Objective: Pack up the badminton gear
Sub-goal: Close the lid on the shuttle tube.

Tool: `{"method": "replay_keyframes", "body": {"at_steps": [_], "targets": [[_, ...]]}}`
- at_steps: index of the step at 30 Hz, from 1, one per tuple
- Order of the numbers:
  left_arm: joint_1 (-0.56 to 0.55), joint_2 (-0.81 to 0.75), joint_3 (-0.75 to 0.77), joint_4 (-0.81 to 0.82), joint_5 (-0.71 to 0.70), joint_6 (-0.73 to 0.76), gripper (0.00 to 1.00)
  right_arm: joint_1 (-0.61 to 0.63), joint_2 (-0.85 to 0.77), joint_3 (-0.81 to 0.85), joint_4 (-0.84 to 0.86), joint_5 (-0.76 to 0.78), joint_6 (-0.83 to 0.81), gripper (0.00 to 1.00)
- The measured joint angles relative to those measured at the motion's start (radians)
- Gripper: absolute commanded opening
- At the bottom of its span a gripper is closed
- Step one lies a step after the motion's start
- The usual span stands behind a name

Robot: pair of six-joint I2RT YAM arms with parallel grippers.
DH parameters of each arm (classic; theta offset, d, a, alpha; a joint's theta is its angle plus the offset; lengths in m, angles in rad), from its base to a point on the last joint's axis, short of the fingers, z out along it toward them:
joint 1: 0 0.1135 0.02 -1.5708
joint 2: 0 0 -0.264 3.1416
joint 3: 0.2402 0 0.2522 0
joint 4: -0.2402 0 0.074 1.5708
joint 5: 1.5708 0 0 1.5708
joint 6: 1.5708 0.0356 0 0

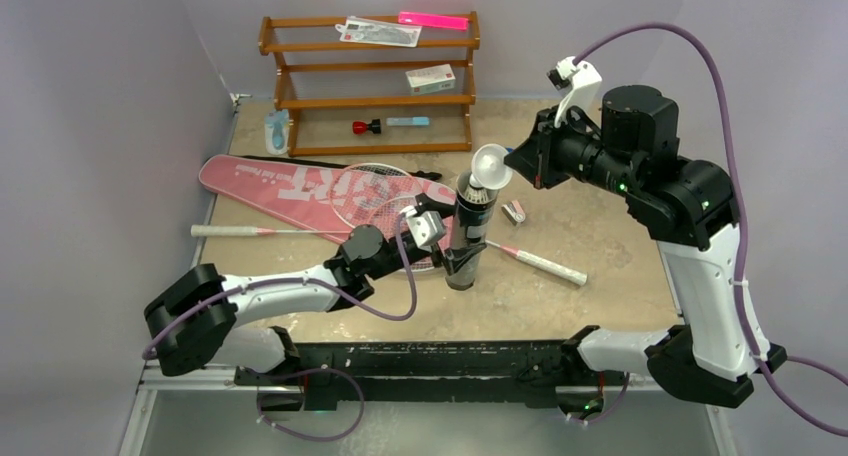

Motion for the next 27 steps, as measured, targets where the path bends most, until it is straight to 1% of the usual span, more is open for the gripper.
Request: {"method": "replay_keyframes", "body": {"at_steps": [5, 12, 19, 22, 27], "targets": [[0.000, -0.082, 0.003, -0.092, -0.010, 0.000, 0.78, 0.000, 0.002, -0.002, -0.003, -0.015, -0.003, 0.00], [0.000, -0.250, 0.060, -0.296, -0.041, -0.001, 0.77, 0.000, 0.013, -0.025, -0.004, -0.031, -0.012, 0.00], [0.000, -0.450, 0.098, -0.431, -0.105, -0.097, 0.74, 0.000, 0.018, -0.048, -0.003, -0.034, -0.018, 0.01], [0.000, -0.484, 0.173, -0.519, -0.146, -0.177, 0.74, 0.000, 0.018, -0.053, -0.002, -0.037, -0.021, 0.02], [0.000, -0.467, 0.356, -0.654, -0.172, -0.287, 0.79, 0.000, 0.019, -0.056, -0.002, -0.047, -0.023, 0.07]]}}
